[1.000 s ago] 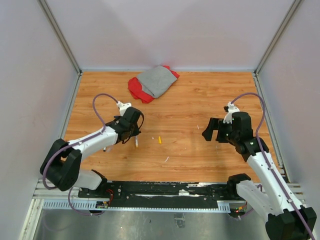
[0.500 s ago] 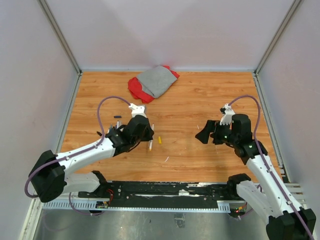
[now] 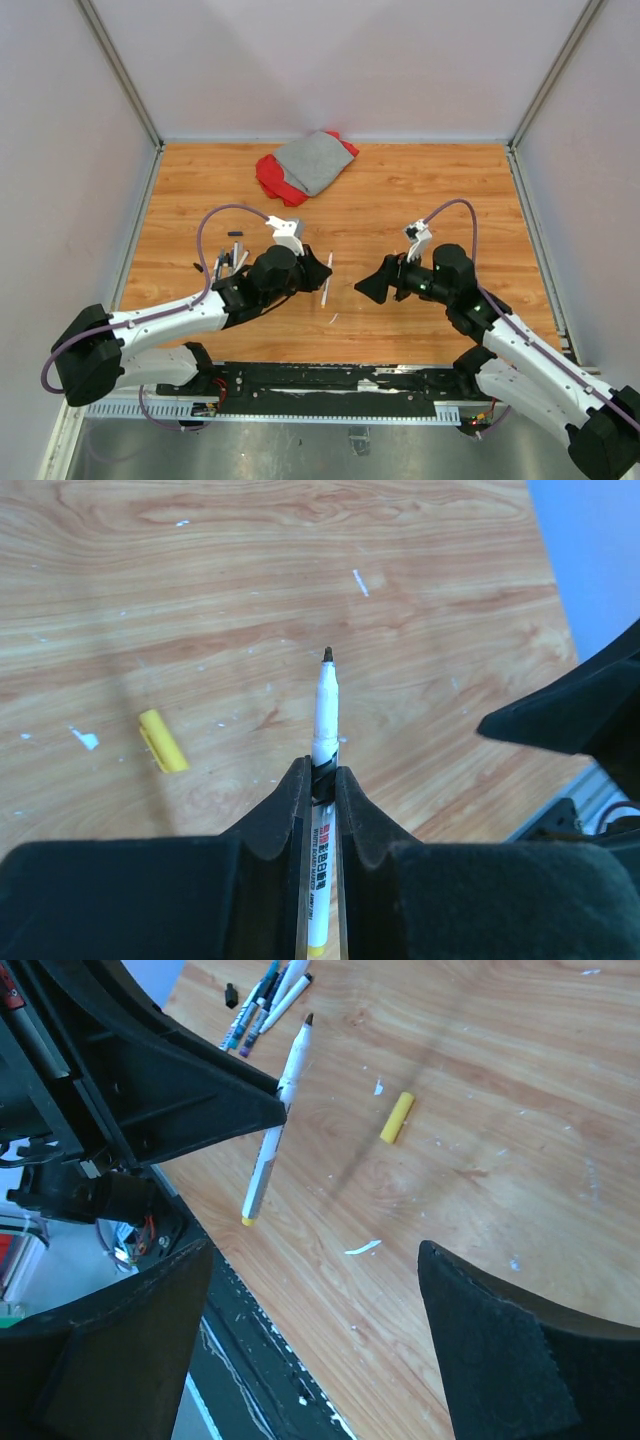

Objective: Insert the pens into the pen caps
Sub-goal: Pick up the pen from the center of the board.

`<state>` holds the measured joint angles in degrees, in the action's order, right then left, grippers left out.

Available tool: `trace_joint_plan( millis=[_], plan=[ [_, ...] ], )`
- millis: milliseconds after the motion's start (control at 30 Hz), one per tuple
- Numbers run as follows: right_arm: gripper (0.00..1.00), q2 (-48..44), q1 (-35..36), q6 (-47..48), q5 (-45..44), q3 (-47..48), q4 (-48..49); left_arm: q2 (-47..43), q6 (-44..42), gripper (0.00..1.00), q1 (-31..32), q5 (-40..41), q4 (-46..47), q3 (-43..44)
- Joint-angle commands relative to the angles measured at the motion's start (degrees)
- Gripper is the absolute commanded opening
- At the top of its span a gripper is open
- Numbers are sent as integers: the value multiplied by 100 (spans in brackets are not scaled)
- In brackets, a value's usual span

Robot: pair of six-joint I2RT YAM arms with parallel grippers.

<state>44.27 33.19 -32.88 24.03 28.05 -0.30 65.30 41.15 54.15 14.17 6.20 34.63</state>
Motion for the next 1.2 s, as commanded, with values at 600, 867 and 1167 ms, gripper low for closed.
trace_joint_plan(
  millis=[600, 867, 1167],
  plan=[
    [58, 992, 1419, -1573, -1193, -811, 3267, -34, 551, 0, 156, -354, 1587, -419],
    [46, 1615, 1515, -1667, -1130, -594, 3679, -77, 569, 0, 166, -336, 1612, -467],
    [21, 1926, 1524, -1686, -1037, -457, 3833, -101, 593, 1, 166, -302, 1585, -501]
  ],
)
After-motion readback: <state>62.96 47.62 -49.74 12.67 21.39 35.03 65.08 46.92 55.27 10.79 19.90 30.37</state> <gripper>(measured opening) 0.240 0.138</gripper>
